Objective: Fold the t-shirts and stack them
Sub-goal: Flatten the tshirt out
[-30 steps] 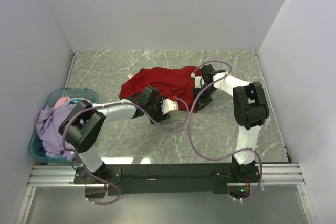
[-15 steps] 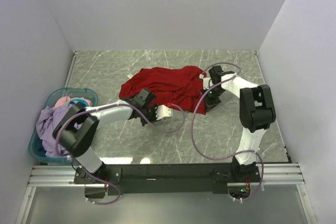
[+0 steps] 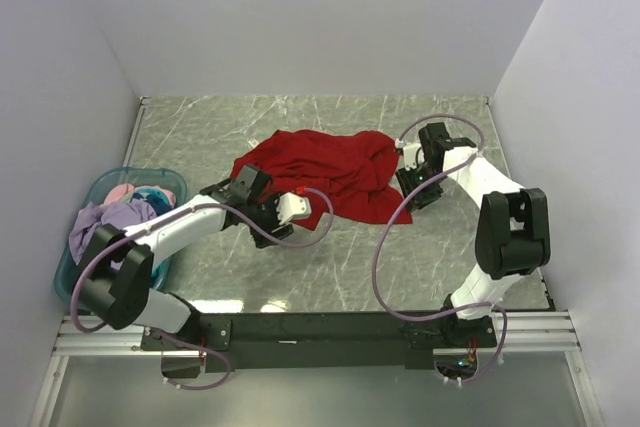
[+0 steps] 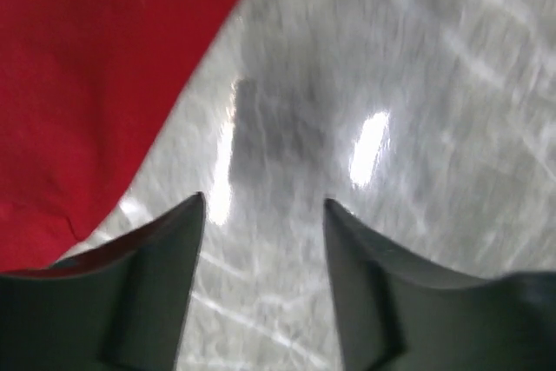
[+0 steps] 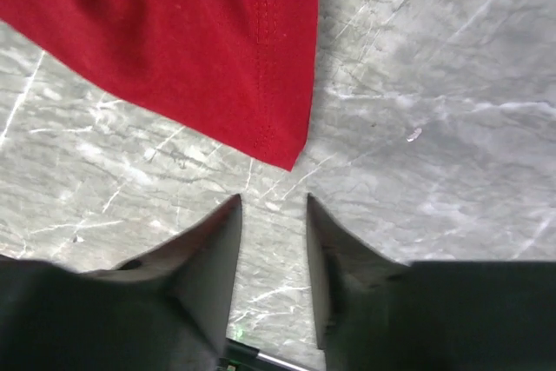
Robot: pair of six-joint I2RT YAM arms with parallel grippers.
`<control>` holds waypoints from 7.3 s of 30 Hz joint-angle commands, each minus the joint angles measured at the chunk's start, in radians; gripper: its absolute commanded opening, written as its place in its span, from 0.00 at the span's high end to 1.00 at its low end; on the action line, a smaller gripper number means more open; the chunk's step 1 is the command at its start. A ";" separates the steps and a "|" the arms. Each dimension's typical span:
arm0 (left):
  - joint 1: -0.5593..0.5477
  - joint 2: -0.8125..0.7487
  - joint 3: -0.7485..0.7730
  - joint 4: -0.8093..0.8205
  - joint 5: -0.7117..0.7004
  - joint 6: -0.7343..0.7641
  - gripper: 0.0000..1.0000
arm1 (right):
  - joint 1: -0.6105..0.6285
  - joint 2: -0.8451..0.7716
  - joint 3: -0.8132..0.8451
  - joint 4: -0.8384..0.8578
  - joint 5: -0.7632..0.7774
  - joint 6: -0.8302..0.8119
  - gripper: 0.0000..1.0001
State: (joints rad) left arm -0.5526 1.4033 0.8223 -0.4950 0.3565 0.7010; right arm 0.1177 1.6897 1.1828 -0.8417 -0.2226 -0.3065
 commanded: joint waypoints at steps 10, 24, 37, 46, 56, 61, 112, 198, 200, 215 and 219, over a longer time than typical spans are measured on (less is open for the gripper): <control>-0.113 0.287 0.201 0.295 -0.042 -0.222 0.32 | 0.043 -0.036 0.000 0.030 -0.096 0.044 0.55; -0.164 0.473 0.273 0.138 -0.133 -0.224 0.80 | 0.016 0.008 0.012 0.050 -0.172 0.049 0.63; 0.080 0.149 0.287 -0.171 0.173 -0.225 0.99 | 0.124 -0.156 -0.083 0.111 -0.084 -0.146 0.53; 0.230 0.172 0.386 -0.246 0.226 -0.216 1.00 | 0.232 -0.044 -0.135 0.231 0.107 -0.201 0.56; 0.376 0.187 0.495 -0.286 0.230 -0.204 1.00 | 0.237 0.034 -0.141 0.193 0.146 -0.272 0.48; 0.431 0.198 0.566 -0.260 0.220 -0.239 0.99 | 0.237 0.062 -0.144 0.171 0.150 -0.287 0.48; 0.574 -0.148 0.930 0.387 -0.248 -0.618 1.00 | -0.055 -0.358 0.824 0.358 0.483 -0.160 1.00; 0.272 -0.006 0.074 -0.125 -0.088 -0.495 0.51 | -0.185 0.091 0.137 -0.045 0.215 -0.359 0.34; 0.260 0.032 0.069 -0.137 -0.135 -0.492 0.53 | -0.185 0.100 0.109 -0.021 0.221 -0.361 0.34; 0.296 0.200 0.090 -0.172 -0.347 -0.402 0.54 | -0.171 0.075 -0.123 0.045 0.321 -0.378 0.37; 0.332 0.209 0.098 -0.171 -0.353 -0.365 0.55 | -0.161 0.015 -0.219 0.049 0.336 -0.393 0.37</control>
State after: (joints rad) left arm -0.2512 1.5890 0.8997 -0.6582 0.0612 0.2806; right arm -0.0479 1.7393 1.0340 -0.7967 0.0860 -0.6746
